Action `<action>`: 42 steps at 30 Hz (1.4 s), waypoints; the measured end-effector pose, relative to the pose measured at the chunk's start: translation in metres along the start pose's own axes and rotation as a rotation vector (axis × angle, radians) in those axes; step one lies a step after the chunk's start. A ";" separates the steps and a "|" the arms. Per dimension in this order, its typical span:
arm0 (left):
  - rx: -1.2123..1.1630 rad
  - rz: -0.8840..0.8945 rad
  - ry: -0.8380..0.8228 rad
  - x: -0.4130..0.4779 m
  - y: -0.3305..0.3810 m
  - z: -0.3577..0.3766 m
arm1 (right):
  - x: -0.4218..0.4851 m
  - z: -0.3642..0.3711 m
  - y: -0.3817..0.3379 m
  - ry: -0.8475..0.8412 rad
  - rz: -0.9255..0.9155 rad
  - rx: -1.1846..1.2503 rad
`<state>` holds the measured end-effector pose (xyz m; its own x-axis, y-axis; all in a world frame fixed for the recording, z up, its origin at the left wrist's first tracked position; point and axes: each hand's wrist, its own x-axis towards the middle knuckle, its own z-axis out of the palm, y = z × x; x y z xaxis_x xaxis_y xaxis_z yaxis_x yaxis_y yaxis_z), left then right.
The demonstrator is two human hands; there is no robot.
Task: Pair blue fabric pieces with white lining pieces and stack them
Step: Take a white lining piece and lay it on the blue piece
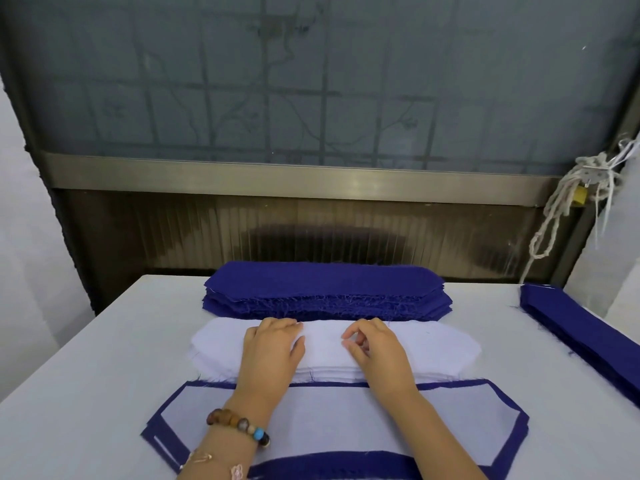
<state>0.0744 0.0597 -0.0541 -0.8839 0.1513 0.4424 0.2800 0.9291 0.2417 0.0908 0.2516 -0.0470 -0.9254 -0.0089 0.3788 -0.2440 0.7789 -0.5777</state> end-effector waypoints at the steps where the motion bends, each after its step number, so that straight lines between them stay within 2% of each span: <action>1: 0.001 -0.001 0.004 0.000 0.000 0.000 | 0.000 0.001 0.000 0.001 0.002 0.000; 7: -0.033 -0.020 0.040 -0.001 0.004 -0.004 | 0.000 0.003 0.002 0.018 -0.006 0.007; 11: -0.073 0.029 0.039 -0.001 0.009 -0.009 | -0.002 0.002 0.003 0.061 -0.061 0.011; 17: -0.103 0.074 0.051 0.000 0.012 -0.011 | -0.003 -0.001 0.001 0.003 -0.155 -0.029; 20: -0.130 0.038 0.033 0.000 0.012 -0.013 | -0.003 0.000 0.001 0.019 -0.134 -0.053; 24: -0.037 0.059 -0.010 -0.001 0.007 -0.012 | -0.002 0.003 0.002 0.043 -0.094 -0.050; 32: -0.052 0.067 0.021 -0.004 0.011 -0.018 | -0.002 0.004 0.002 0.058 -0.058 -0.072; 35: -0.011 0.029 0.005 -0.004 0.005 -0.022 | -0.002 0.003 0.001 0.057 -0.039 -0.091; 42: 0.082 -0.186 0.000 -0.001 -0.023 -0.033 | 0.001 -0.012 0.006 -0.002 0.047 -0.101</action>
<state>0.0813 0.0271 -0.0311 -0.9176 -0.0256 0.3967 0.0803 0.9654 0.2481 0.0917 0.2635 -0.0410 -0.9357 0.0279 0.3518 -0.1700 0.8379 -0.5186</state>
